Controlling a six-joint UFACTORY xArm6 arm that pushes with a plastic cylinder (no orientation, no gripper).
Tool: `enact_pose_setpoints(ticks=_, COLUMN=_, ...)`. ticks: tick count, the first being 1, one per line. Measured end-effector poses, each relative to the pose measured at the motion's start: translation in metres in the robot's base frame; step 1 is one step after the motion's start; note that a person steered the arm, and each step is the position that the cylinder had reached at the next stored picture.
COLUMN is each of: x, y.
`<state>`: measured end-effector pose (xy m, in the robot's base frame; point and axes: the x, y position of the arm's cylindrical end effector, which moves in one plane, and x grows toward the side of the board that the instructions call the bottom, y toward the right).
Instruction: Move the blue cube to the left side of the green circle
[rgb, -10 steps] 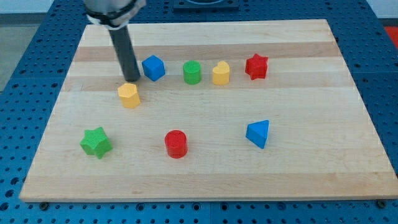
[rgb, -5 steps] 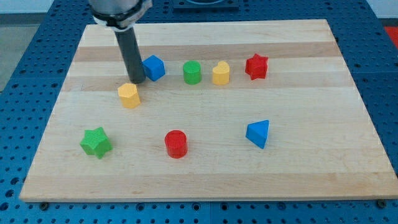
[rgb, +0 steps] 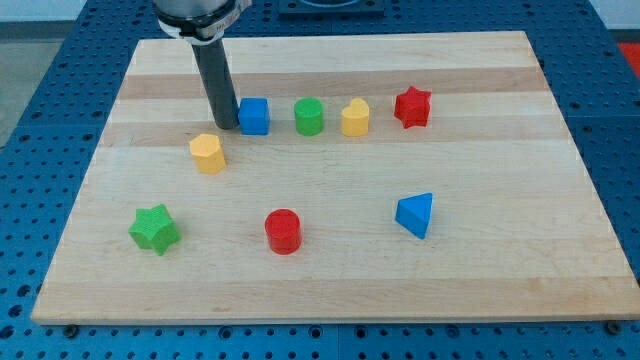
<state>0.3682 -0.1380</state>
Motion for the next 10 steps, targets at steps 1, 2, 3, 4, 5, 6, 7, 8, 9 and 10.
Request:
enact_pose_setpoints(ticks=1, x=0.000, y=0.007)
enact_pose_setpoints(ticks=2, x=0.005, y=0.024)
enact_pose_setpoints(ticks=3, x=0.009, y=0.020)
enact_pose_setpoints(ticks=4, x=-0.008, y=-0.007)
enact_pose_setpoints(ticks=5, x=-0.041, y=-0.004)
enact_pose_setpoints(ticks=6, x=-0.042, y=0.019)
enact_pose_setpoints(ticks=7, x=-0.041, y=0.046)
enact_pose_setpoints(ticks=8, x=-0.041, y=0.058)
enact_pose_setpoints(ticks=9, x=-0.039, y=0.060)
enact_pose_setpoints(ticks=10, x=-0.036, y=0.060)
